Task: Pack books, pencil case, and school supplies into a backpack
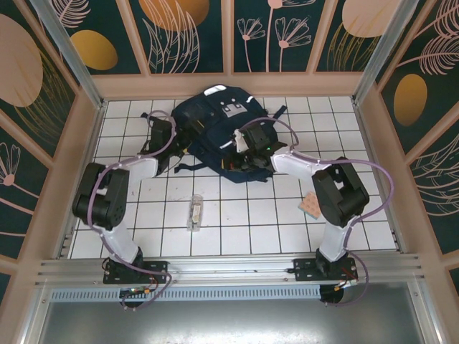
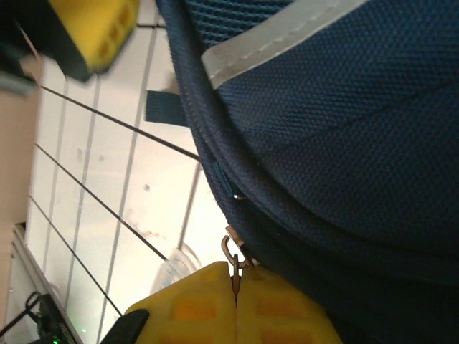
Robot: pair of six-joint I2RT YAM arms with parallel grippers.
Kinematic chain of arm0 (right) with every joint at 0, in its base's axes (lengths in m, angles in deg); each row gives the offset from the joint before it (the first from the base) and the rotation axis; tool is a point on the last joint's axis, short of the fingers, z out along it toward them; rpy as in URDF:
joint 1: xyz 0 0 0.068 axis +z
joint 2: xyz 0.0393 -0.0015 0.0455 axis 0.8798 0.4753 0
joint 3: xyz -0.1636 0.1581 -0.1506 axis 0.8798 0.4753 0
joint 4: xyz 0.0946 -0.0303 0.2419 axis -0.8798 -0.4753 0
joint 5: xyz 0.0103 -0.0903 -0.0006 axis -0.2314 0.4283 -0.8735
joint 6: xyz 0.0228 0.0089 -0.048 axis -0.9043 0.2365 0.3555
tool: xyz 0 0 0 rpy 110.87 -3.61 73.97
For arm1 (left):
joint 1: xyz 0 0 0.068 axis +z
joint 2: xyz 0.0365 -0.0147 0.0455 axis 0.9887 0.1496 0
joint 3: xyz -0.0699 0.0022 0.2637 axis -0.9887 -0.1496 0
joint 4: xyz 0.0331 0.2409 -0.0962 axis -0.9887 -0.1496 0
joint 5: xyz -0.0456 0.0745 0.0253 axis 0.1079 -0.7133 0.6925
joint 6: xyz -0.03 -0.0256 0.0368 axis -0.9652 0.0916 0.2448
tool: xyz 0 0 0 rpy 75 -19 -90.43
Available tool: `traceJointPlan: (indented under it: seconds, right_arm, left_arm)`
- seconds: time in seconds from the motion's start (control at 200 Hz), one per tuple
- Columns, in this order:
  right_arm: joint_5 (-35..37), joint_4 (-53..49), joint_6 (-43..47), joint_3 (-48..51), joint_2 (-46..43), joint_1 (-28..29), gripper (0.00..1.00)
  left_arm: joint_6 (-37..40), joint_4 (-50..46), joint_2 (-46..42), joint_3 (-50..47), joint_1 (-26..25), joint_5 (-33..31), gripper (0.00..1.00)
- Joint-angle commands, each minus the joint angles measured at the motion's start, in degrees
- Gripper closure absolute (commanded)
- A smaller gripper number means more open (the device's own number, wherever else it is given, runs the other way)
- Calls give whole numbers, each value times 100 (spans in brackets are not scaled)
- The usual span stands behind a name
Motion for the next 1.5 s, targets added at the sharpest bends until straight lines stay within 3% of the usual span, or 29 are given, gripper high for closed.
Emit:
traceJointPlan:
  seconds: [0.0,0.27,0.37,0.485,0.57,0.67,0.7,1.006,1.201,1.341,1.411,1.496]
  right_arm:
    - [-617,1001,-87,-469,30,36,100]
    - [-861,1155,-375,-632,136,119,100]
    - [-947,1178,-568,-481,57,165,100]
    - [-929,884,-657,-189,-137,195,100]
    - [-774,477,-621,113,-357,196,100]
    - [-598,-208,-375,363,-587,187,100]
    - [-458,-463,-267,379,-636,172,100]
    - [1610,-2333,602,258,-882,-837,100]
    - [2872,-2510,1203,-352,-661,-1174,100]
    - [4156,-2585,1581,-759,-260,-1296,100]
    - [4386,-2535,1611,-855,-121,-1287,100]
    - [4111,-2435,1695,-782,-96,-1220,100]
  left_arm:
    - [-327,173,-583,-601,-98,158,1]
    - [-1474,956,-584,-1323,-757,12,2]
    - [-1792,1445,-170,-1207,-784,16,9]
    - [-1865,1917,266,-1029,-785,-183,35]
    - [-1685,1827,422,-831,-776,-296,64]
    - [-1582,1933,570,-787,-761,-264,88]
    - [-1588,1964,605,-805,-751,-233,100]
    - [-1425,1800,311,-1200,-723,1,100]
    - [-1145,1270,-93,-1448,-715,101,100]
    - [-833,774,-512,-1508,-693,107,100]
    - [-657,569,-645,-1503,-663,2,100]
    - [-580,540,-671,-1494,-567,-59,100]
